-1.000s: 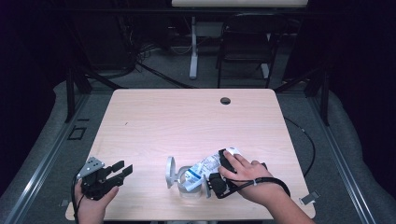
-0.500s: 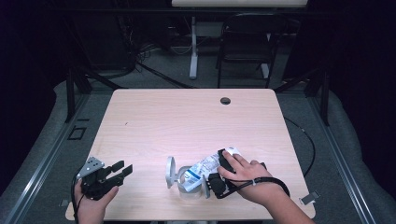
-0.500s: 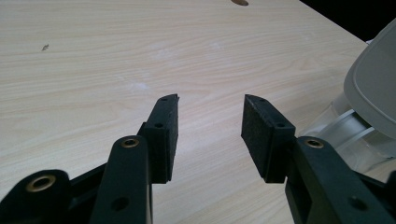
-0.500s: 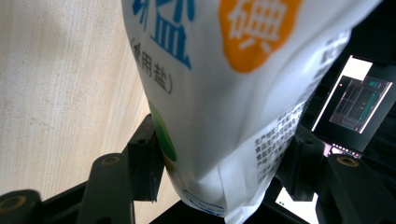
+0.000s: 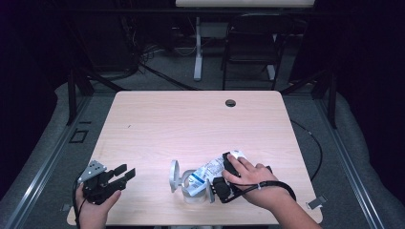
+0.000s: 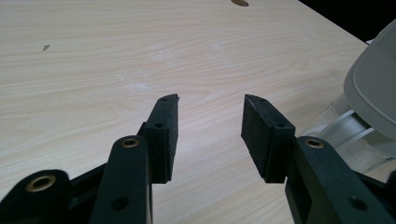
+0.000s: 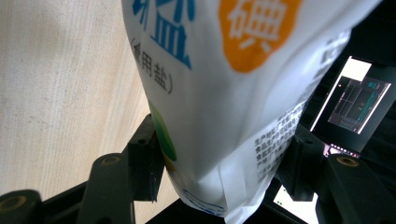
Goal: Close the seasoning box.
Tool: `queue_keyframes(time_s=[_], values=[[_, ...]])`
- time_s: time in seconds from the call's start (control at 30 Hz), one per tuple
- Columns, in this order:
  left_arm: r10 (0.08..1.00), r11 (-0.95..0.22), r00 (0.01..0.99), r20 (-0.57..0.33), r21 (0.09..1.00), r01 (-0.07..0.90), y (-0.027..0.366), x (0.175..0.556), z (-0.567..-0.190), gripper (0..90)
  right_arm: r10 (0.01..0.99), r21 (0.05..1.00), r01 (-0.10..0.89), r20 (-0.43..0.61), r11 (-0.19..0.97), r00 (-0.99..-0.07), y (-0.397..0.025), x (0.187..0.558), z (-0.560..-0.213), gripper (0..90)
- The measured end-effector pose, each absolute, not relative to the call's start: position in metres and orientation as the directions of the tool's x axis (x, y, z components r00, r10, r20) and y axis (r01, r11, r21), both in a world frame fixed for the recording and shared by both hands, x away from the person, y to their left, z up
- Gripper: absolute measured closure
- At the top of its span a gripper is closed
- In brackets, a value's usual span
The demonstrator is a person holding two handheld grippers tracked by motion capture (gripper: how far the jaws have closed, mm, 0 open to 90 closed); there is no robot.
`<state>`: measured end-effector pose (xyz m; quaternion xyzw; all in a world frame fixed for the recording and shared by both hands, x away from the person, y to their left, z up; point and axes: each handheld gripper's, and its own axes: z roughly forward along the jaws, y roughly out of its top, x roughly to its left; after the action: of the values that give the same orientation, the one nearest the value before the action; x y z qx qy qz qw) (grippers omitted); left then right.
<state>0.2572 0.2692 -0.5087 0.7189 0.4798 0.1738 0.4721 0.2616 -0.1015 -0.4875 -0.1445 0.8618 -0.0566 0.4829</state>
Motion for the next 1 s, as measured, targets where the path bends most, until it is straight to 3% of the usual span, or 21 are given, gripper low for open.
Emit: queue_keyframes(time_s=[1.0], values=[[0.854,-0.096,0.478,-0.204,0.842,0.530,0.2700,0.2574,-0.5091,56.8,-0.336,-0.276,-0.194,-0.808,0.941,-0.483,-0.0989,0.2609,-0.4851,42.1]])
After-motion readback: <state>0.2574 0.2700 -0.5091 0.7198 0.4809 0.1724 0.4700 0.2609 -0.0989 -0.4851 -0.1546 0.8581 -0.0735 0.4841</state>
